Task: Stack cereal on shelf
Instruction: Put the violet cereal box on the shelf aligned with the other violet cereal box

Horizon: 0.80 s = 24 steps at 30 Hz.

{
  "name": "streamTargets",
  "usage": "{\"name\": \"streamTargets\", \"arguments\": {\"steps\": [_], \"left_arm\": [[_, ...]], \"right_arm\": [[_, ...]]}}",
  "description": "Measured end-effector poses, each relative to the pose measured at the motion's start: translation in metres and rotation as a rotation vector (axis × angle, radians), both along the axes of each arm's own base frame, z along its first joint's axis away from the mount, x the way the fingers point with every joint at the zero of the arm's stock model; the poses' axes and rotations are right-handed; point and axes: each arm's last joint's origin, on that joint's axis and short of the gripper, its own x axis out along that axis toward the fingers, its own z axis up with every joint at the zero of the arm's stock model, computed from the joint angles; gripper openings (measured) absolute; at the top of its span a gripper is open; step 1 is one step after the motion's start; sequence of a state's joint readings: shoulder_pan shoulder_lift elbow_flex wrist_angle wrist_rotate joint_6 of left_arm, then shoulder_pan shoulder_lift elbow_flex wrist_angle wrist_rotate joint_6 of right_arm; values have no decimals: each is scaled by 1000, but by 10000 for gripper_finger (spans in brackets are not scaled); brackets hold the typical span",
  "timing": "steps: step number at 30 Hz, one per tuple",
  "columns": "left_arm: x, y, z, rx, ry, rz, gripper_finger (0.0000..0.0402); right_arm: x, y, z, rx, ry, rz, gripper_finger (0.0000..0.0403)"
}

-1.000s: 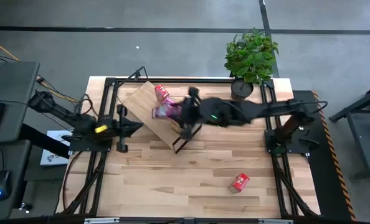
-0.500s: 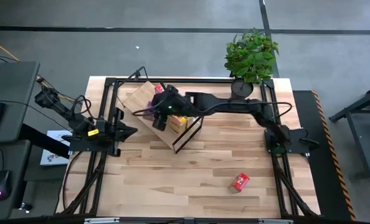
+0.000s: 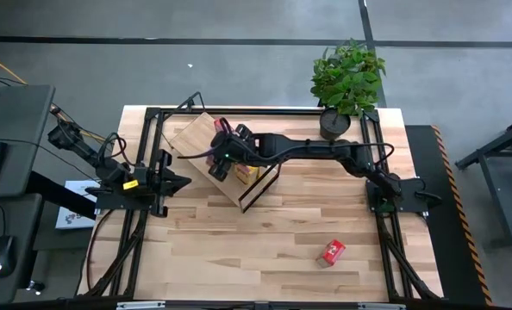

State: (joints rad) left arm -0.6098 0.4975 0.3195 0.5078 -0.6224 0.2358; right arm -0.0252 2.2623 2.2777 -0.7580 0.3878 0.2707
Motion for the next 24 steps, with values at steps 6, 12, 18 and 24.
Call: {"name": "streamTargets", "arguments": {"steps": [6, 12, 18, 24], "left_arm": [[0, 0, -1, -19, 5, -6, 0], [0, 0, -1, -18, 8, -7, 0], [0, 0, -1, -17, 9, -6, 0], [0, 0, -1, -16, 9, -6, 0]], "right_arm": [[1, -8, -15, 33, 9, -43, 179], [0, -15, -17, 43, 18, -72, 180], [-2, -13, -19, 58, 41, -51, 192], [-2, -13, -19, 43, 54, -33, 213]]}}
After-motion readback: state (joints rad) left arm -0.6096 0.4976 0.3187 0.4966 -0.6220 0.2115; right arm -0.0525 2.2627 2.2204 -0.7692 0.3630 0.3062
